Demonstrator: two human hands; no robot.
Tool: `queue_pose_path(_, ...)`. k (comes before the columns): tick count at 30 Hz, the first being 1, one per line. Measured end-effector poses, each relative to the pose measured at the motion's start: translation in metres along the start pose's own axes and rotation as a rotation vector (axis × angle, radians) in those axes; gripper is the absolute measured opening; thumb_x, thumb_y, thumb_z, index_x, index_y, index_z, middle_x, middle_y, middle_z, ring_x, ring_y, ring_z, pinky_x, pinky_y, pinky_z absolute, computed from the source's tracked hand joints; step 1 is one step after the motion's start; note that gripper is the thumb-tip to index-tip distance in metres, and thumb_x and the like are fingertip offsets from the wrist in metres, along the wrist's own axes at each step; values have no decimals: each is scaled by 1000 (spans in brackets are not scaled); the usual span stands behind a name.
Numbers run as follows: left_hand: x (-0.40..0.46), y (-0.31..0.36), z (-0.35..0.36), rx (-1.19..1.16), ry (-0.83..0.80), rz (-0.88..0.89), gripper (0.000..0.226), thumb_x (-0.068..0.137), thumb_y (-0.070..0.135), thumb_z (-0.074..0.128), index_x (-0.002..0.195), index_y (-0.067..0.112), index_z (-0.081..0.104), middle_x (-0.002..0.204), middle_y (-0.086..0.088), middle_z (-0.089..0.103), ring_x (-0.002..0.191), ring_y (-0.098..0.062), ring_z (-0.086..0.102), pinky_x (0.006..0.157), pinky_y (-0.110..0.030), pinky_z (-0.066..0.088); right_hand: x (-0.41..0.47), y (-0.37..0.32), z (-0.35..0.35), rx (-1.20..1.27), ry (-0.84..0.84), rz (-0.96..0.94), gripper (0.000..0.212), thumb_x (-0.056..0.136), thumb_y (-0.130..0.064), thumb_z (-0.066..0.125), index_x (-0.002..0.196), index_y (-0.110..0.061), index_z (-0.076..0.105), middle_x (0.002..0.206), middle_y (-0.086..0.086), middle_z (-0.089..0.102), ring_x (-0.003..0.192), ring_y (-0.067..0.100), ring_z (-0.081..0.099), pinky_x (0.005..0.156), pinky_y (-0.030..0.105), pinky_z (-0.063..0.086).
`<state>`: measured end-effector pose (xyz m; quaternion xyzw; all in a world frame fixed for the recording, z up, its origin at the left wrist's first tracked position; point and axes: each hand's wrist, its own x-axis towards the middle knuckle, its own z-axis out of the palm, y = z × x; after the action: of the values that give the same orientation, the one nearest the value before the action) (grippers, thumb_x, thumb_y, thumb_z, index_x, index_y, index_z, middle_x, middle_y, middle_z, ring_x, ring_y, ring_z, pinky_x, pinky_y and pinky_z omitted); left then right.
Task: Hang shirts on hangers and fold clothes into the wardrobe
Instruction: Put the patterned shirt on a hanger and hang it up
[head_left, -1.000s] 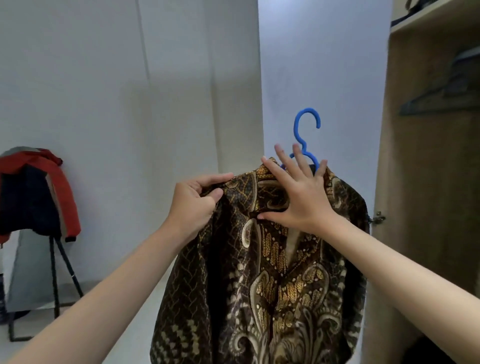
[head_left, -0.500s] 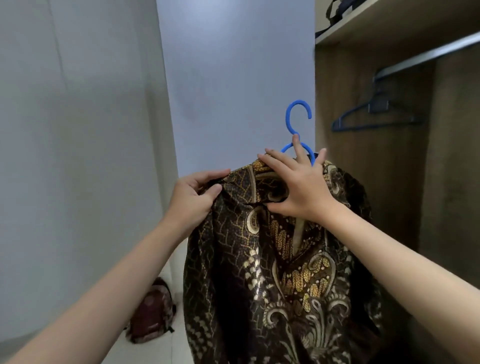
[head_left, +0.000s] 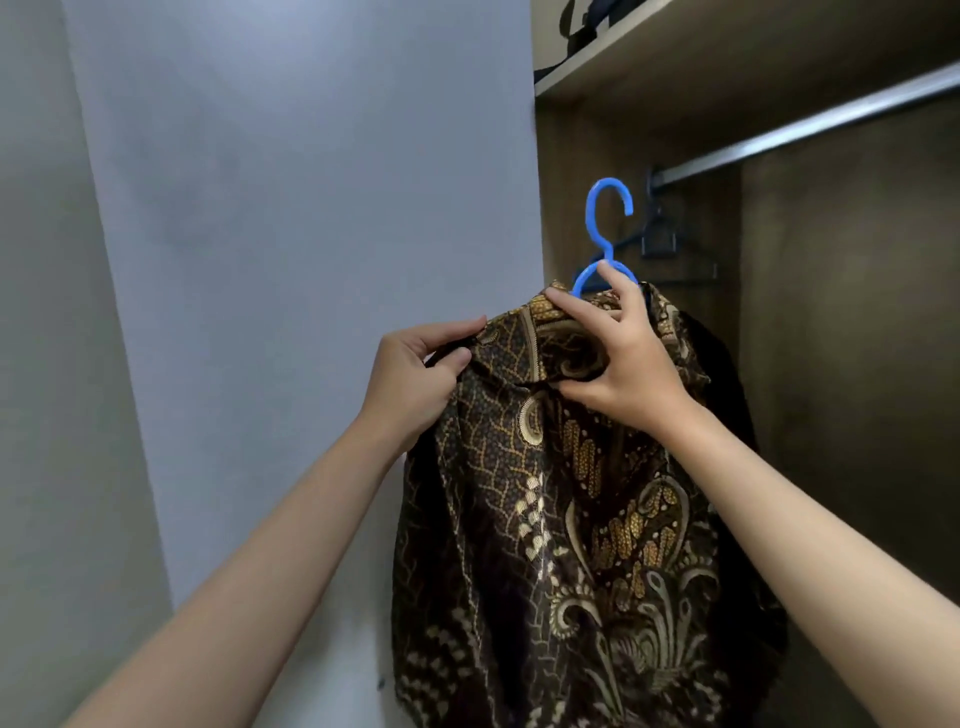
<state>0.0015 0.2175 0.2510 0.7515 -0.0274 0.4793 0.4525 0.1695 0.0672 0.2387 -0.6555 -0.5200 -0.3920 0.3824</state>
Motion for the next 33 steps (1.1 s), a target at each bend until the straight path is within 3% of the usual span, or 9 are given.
queue_pose_path(2, 18, -8, 8, -19, -12, 17, 35, 86, -6, 57, 105, 21, 67, 106, 4, 68, 107, -8, 62, 105, -34, 43, 8, 12, -1, -28, -5, 11, 90, 64, -19, 84, 139, -41, 40, 157, 6, 12, 124, -9, 26, 98, 28, 37)
queue_pose_path(4, 33, -15, 16, -42, -32, 21, 34, 86, -7, 57, 105, 20, 68, 105, 3, 68, 106, -9, 62, 105, -35, 43, 15, 21, -3, -67, -2, 40, 90, 64, -19, 85, 140, -40, 41, 157, 6, 13, 118, -17, 18, 98, 25, 32)
queue_pose_path(8, 56, -24, 31, -96, -69, 27, 30, 86, -6, 57, 106, 12, 70, 102, 4, 68, 104, -9, 63, 103, -33, 45, 21, 36, -8, -118, 9, 104, 92, 63, -25, 85, 141, -40, 39, 139, 7, 41, 125, 8, 38, 107, 34, 37)
queue_pose_path(11, 68, -27, 45, -210, -72, -14, 29, 88, -8, 54, 107, 7, 70, 106, -2, 69, 103, -13, 64, 100, -34, 48, 21, 45, -15, -172, -6, 103, 93, 63, -32, 84, 143, -37, 37, 121, 0, 59, 110, 21, 52, 104, 41, 38)
queue_pose_path(16, 74, -28, 71, -299, -42, -38, 32, 89, -7, 49, 106, 10, 70, 110, -5, 69, 103, -12, 63, 96, -25, 49, 19, 47, -35, -105, -45, 216, 104, 57, -27, 90, 145, -32, 35, 139, -14, 45, 130, 8, 40, 111, 29, 31)
queue_pose_path(19, 77, -30, 76, -308, -48, -9, 32, 90, -6, 50, 106, 11, 71, 105, 1, 69, 100, -7, 63, 92, -16, 48, 20, 47, -45, -43, -70, 286, 108, 52, -43, 89, 145, -35, 33, 143, -14, 42, 136, 6, 34, 113, 29, 28)
queue_pose_path(22, 77, -31, 81, -325, -59, 15, 32, 90, -5, 51, 106, 14, 71, 100, 7, 68, 98, -2, 62, 87, -10, 47, 25, 43, -49, -8, -11, 335, 102, 55, -50, 81, 144, -32, 35, 141, -10, 44, 131, 4, 38, 106, 18, 28)
queue_pose_path(28, 82, -33, 88, -357, -77, 39, 33, 90, -4, 51, 105, 19, 70, 102, 8, 68, 99, -1, 62, 87, -12, 48, 40, 46, -54, -119, -5, 298, 106, 54, -46, 85, 145, -24, 35, 134, -5, 48, 128, 10, 43, 111, 33, 35)
queue_pose_path(33, 90, -36, 86, -281, -114, 84, 34, 89, 0, 56, 106, 25, 70, 110, 8, 68, 106, -5, 61, 97, -23, 47, 50, 48, -62, -226, 23, 234, 106, 55, -39, 88, 145, -17, 36, 129, -1, 50, 125, 13, 45, 108, 30, 36)
